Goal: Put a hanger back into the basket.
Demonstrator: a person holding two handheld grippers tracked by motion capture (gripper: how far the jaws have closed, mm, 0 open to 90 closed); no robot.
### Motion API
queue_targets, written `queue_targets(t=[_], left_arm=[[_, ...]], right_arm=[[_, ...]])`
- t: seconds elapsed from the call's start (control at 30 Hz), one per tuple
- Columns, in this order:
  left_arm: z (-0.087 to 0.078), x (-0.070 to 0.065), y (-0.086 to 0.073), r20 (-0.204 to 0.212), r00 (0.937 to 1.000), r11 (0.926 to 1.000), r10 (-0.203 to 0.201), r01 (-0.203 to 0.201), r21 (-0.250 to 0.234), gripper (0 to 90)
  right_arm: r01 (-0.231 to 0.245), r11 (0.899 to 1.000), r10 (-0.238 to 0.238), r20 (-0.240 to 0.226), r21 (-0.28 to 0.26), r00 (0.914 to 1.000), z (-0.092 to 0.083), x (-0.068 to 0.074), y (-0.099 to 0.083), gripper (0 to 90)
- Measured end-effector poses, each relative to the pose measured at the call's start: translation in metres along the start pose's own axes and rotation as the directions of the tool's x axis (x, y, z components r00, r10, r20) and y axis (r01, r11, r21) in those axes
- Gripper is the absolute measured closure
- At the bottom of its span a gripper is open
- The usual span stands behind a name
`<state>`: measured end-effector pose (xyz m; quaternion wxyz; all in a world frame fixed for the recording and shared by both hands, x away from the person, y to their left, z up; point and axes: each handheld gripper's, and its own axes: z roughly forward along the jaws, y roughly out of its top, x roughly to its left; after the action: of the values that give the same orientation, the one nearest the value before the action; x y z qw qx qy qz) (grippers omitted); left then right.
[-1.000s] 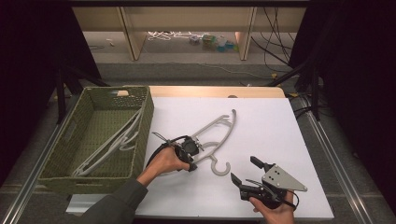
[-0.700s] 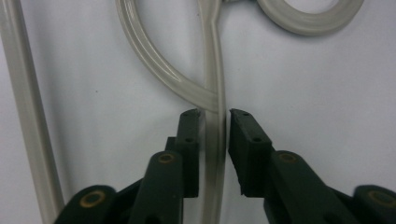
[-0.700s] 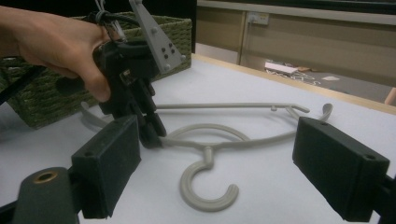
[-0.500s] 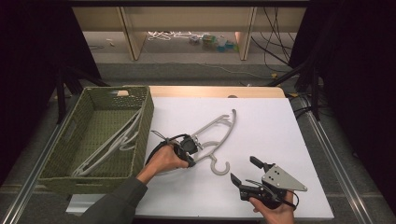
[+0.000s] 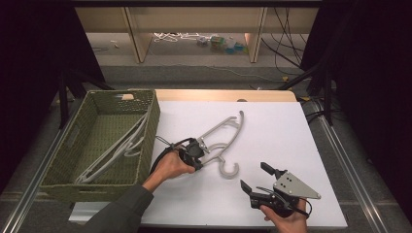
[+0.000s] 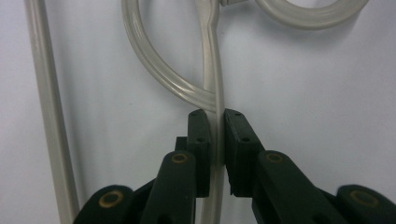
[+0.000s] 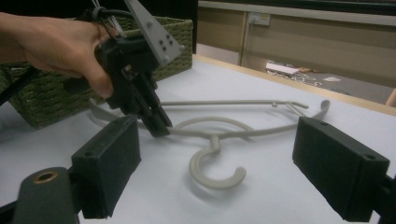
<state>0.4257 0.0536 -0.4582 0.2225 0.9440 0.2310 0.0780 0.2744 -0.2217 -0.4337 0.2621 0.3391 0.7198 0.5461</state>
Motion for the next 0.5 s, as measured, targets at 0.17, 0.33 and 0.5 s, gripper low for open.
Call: queue_targets(t=[0.17, 0.33, 0.5], left_arm=[[-0.016, 0.007, -0.002, 0.018, 0.9982, 0.9951, -0.058, 0.059, -0.08, 81.8], [-0.029, 0.014, -0.005, 0.032, 0.9949, 0.9876, -0.095, 0.098, -0.123, 81.8], [-0.039, 0.016, -0.005, 0.054, 0.9921, 0.9783, -0.113, 0.121, -0.168, 81.8]], right_arm=[[0.002, 1.0, -0.002, -0.003, 0.0, 1.0, 0.0, 0.0, 0.0, 15.9], [-0.003, 1.0, 0.003, -0.002, -0.003, 1.0, 0.0, 0.0, 0.001, 15.9], [-0.004, 1.0, 0.004, -0.003, -0.004, 1.0, 0.0, 0.0, 0.001, 16.0]])
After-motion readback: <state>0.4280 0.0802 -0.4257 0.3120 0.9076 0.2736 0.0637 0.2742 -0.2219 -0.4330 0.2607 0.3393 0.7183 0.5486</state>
